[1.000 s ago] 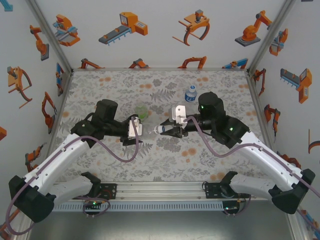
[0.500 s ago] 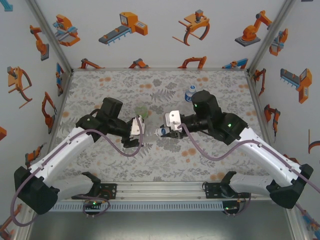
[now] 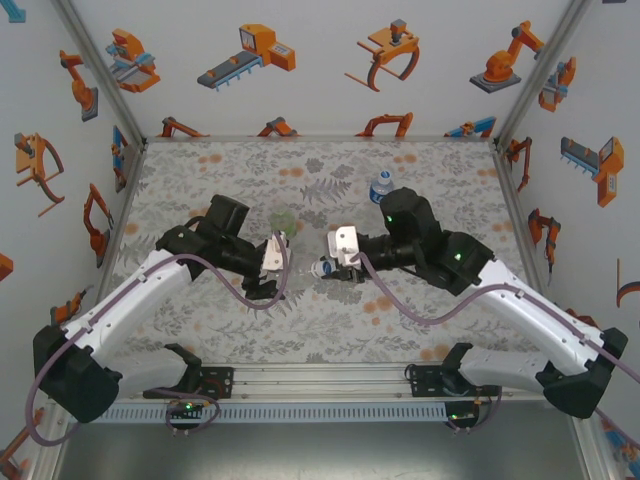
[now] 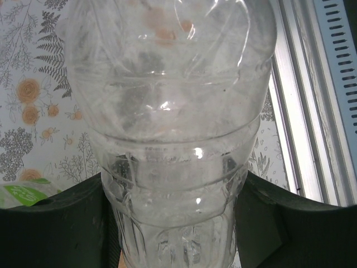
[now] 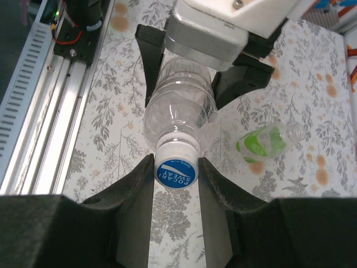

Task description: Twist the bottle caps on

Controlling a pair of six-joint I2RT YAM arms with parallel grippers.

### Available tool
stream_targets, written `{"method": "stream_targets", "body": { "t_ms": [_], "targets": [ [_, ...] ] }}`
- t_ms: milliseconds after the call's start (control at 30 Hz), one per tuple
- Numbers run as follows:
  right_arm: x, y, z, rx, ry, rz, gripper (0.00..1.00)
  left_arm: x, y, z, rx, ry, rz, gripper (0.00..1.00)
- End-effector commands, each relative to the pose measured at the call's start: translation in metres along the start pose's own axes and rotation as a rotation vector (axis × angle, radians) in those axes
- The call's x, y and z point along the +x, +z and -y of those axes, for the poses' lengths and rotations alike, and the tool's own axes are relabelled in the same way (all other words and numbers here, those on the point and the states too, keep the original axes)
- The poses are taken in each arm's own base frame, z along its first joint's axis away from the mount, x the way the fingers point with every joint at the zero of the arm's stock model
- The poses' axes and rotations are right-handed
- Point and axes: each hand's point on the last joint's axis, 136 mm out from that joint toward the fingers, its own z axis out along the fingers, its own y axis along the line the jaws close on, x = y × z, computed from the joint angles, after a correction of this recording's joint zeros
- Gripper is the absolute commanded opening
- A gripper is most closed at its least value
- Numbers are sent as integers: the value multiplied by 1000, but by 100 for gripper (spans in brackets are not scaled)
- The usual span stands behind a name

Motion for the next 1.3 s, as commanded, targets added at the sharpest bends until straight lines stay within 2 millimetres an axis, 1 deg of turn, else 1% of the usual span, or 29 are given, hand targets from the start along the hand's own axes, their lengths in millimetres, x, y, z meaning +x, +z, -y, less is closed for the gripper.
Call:
{"method": "stream_targets", "body": {
  "t_ms": [0, 100, 200, 367, 433, 533, 567, 633, 667, 733, 800, 833, 867, 967, 1033, 1133, 1200, 1267],
  "targets": [
    [-4, 6, 13, 86, 204, 80, 0, -27, -8, -2, -26, 85, 101, 0],
    [4, 7, 24, 161, 410, 103, 0, -25, -9, -7, -59, 89, 90, 0],
    [21, 8, 38, 251, 700, 83, 0, -23, -9, -11, -90, 87, 78, 0],
    [51, 8, 47, 365, 1164, 45, 0, -22, -10, -16, -133, 92, 78, 0],
    [72, 4, 49, 464, 1403, 27, 0, -21, -11, -21, -164, 84, 68, 0],
    [106, -2, 42, 603, 1774, 28, 0, -19, -12, -29, -211, 74, 53, 0],
    [107, 1, 41, 598, 1837, 55, 0, -18, -12, -31, -221, 74, 52, 0],
    [100, 12, 45, 524, 1913, 144, 0, -19, -13, -35, -241, 76, 53, 0],
    [100, 16, 47, 509, 1933, 160, 0, -19, -13, -36, -247, 76, 56, 0],
    [95, 19, 50, 498, 1915, 159, 0, -19, -13, -36, -247, 74, 61, 0],
    [92, 17, 52, 507, 1876, 138, 0, -19, -13, -36, -245, 70, 61, 0],
    [91, 15, 53, 518, 1842, 126, 3, -19, -13, -36, -246, 71, 61, 0],
    [89, 12, 55, 531, 1811, 117, 8, -19, -13, -35, -246, 72, 60, 0],
    [83, -1, 60, 577, 1675, 72, 32, -18, -13, -35, -244, 72, 59, 0],
    [72, -12, 66, 595, 1565, 66, 44, -18, -12, -35, -241, 70, 57, 0],
    [54, -31, 76, 637, 1403, 83, 56, -18, -11, -35, -236, 66, 57, 0],
    [41, -43, 83, 654, 1288, 98, 62, -17, -10, -35, -233, 62, 56, 0],
    [27, -51, 87, 649, 1150, 105, 63, -16, -9, -35, -227, 60, 54, 0]
  ]
}}
